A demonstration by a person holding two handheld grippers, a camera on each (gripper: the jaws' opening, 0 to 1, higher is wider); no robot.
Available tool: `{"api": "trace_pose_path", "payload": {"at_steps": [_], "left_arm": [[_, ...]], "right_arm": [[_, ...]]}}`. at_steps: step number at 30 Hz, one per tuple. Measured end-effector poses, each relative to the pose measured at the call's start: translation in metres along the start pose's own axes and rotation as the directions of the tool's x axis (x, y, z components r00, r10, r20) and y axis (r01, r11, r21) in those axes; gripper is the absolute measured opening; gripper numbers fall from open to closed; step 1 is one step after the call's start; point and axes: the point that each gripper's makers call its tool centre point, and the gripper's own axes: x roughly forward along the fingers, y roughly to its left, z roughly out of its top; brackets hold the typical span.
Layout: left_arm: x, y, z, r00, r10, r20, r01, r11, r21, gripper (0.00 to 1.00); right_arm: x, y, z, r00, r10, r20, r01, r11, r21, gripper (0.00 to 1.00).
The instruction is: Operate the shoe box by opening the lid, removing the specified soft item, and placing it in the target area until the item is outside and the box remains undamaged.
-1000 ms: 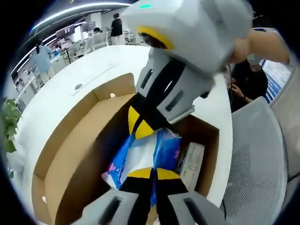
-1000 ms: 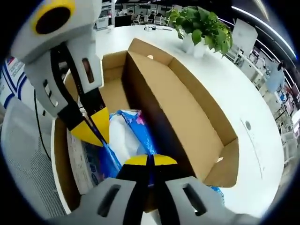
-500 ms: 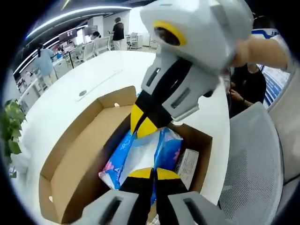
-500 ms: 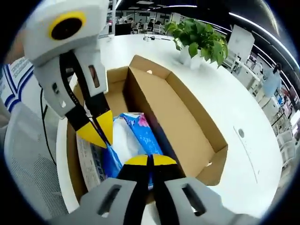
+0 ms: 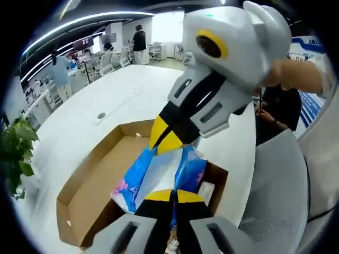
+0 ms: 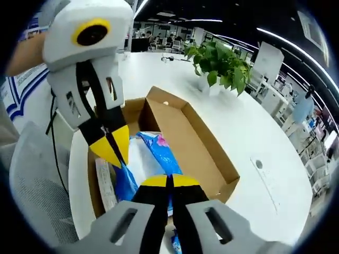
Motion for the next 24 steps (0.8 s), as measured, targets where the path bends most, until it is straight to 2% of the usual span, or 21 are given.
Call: {"api": "trace_pose_path", "payload": {"at_steps": [11, 24], "left_arm": [[-0.002, -0.022, 0.033, 1.000, -0.007, 0.018, 0.006, 1.000, 0.010, 0.00], [0.023, -0.044, 0.069, 0.999, -0.044, 0.006, 0.044, 0.998, 0.055, 0.00]], "right_arm": [[-0.035, -0.011, -0.002, 0.999, -0.025, 0.023, 0.026, 1.000, -0.009, 0.00], [-0.072, -0.029, -0.033, 0.999, -0.037, 0.012, 0.037, 0.999, 0.034, 0.00]]}}
